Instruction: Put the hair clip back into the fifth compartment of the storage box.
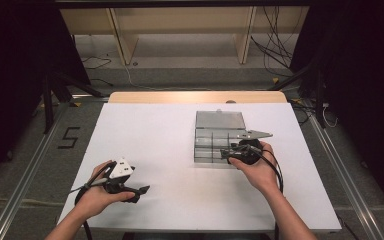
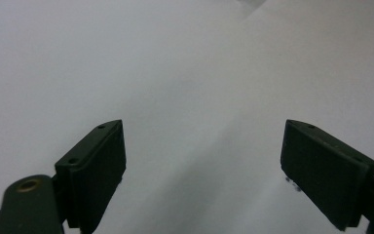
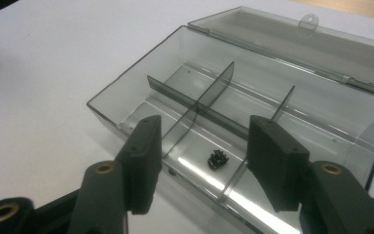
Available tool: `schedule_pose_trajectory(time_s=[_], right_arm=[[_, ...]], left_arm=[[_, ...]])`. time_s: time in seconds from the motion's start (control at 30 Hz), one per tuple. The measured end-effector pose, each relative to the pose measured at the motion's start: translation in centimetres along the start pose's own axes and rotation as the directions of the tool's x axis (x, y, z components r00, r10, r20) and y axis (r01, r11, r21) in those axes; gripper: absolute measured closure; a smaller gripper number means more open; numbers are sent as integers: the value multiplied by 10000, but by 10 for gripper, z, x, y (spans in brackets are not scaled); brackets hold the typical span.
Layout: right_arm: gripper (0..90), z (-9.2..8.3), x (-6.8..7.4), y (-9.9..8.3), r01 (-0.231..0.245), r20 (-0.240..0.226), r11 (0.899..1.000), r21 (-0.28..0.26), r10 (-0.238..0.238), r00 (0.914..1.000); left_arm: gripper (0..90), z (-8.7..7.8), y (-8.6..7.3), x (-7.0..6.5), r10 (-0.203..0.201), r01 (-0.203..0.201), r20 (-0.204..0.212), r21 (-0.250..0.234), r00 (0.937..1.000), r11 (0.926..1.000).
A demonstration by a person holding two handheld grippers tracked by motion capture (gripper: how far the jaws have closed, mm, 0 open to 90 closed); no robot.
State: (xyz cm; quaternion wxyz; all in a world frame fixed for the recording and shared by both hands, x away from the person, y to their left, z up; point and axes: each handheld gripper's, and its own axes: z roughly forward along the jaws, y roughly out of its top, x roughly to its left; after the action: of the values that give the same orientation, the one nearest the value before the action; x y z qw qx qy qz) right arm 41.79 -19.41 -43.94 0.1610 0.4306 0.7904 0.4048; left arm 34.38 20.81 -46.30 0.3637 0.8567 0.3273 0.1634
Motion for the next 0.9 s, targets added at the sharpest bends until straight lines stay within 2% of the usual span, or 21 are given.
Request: schedule_pose_trajectory(time_s=[0.6,0.9], right_arm=[[380,-28,-7,-18,1,-68,9985,-541,-4,10000],[349,-50,-12,-31,80,-173,9955,-940,-97,9998]], left_arm=[[162,0,0,0,0,0,-22,5,10000,10000],[162,0,0,0,-13,13,-27,6,10000,10000]])
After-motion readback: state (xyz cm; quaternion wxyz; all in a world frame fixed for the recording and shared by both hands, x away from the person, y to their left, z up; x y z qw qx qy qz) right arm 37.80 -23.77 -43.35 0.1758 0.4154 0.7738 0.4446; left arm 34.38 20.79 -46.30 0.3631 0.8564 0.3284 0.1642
